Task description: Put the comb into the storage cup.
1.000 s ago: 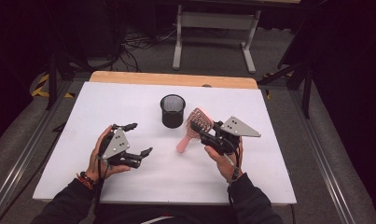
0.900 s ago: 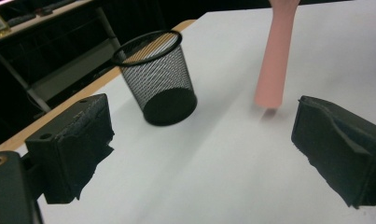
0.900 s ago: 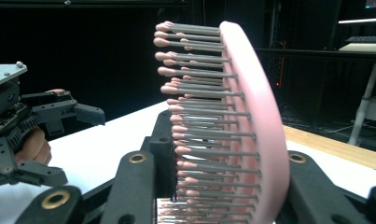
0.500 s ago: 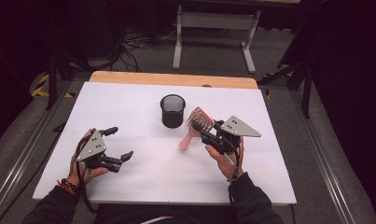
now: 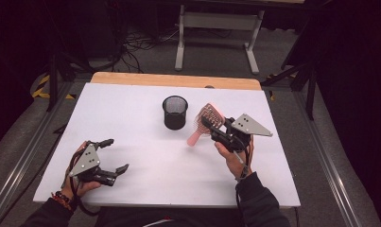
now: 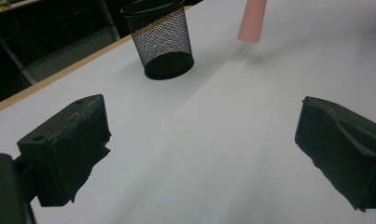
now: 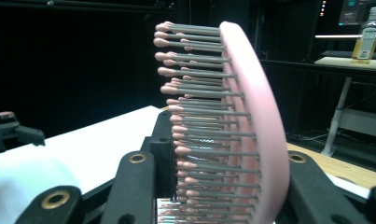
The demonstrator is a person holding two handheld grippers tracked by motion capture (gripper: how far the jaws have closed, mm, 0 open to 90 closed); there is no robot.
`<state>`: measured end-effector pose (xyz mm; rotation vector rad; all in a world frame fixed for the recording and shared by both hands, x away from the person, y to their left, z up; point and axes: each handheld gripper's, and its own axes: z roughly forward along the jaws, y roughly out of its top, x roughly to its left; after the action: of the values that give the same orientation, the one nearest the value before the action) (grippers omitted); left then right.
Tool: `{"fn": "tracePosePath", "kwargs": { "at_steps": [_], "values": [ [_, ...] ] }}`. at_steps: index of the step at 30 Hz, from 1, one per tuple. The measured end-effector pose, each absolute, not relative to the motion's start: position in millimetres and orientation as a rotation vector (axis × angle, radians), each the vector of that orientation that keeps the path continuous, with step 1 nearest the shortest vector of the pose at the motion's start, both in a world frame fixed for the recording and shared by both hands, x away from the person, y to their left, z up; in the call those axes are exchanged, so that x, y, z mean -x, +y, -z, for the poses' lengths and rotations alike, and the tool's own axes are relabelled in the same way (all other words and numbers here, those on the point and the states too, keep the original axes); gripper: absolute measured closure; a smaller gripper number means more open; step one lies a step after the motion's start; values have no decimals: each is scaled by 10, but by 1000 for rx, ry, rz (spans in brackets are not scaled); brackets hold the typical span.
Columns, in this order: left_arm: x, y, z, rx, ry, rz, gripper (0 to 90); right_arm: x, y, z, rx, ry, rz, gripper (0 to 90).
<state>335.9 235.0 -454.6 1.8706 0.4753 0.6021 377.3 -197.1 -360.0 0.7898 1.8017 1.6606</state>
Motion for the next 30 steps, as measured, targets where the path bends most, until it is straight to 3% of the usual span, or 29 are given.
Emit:
{"fn": "tracePosePath", "kwargs": {
  "at_steps": [30],
  "values": [
    [-3342,2435,4613,-1855,540,-612,42,-3992,-2011,3018,-779,1642,-1660,630]
  ]
}}
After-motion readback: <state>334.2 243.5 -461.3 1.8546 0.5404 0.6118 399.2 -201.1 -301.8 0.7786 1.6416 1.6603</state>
